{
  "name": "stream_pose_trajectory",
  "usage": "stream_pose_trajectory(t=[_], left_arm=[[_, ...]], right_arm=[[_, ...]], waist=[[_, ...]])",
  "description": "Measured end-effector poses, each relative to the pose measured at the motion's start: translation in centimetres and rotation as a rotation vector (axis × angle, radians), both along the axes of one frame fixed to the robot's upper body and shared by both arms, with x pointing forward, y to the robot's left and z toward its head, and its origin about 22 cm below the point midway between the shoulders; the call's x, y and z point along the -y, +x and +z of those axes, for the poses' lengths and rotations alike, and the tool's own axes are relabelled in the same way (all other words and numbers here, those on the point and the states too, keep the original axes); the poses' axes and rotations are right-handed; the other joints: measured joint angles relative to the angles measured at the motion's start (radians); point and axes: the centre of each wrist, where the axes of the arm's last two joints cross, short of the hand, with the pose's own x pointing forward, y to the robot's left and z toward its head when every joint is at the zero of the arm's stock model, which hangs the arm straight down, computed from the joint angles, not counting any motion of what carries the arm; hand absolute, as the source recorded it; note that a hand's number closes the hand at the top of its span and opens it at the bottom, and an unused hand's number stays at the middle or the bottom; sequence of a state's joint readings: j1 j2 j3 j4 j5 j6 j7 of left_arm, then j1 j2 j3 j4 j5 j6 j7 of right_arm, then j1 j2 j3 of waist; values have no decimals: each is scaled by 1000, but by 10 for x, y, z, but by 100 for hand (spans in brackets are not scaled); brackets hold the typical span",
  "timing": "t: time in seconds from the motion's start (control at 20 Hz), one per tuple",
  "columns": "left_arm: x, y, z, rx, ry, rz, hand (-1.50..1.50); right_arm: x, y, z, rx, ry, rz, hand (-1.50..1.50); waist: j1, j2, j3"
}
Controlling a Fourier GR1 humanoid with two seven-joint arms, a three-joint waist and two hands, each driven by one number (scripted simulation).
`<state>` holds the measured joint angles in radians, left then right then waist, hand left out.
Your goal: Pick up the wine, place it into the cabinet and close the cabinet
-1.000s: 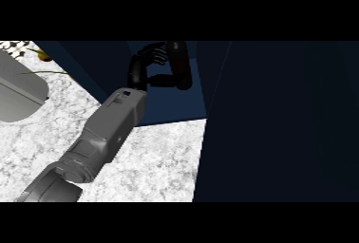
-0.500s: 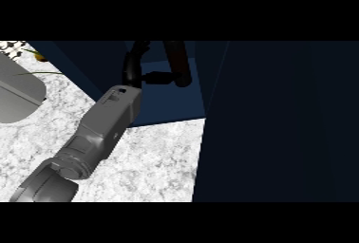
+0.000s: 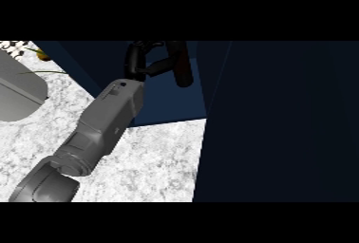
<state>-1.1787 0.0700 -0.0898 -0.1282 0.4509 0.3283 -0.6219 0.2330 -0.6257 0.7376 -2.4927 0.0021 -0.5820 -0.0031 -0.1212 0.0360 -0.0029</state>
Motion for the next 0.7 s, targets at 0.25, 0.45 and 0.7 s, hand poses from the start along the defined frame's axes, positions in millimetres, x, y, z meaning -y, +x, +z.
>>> stream_pose_trajectory(t=[0.25,0.45,0.7], left_arm=[[9,1,7,38,-93,-103,-150],[21,3,16,41,-134,-170,-150],[33,2,20,27,-163,-215,-150]], right_arm=[[2,-1,0,-11,-11,-12,-150],[4,-3,0,-22,-17,-28,-150],[9,-3,0,-23,-36,-51,-150]], waist=[[17,-9,0],[38,-19,1],[60,-26,2]])
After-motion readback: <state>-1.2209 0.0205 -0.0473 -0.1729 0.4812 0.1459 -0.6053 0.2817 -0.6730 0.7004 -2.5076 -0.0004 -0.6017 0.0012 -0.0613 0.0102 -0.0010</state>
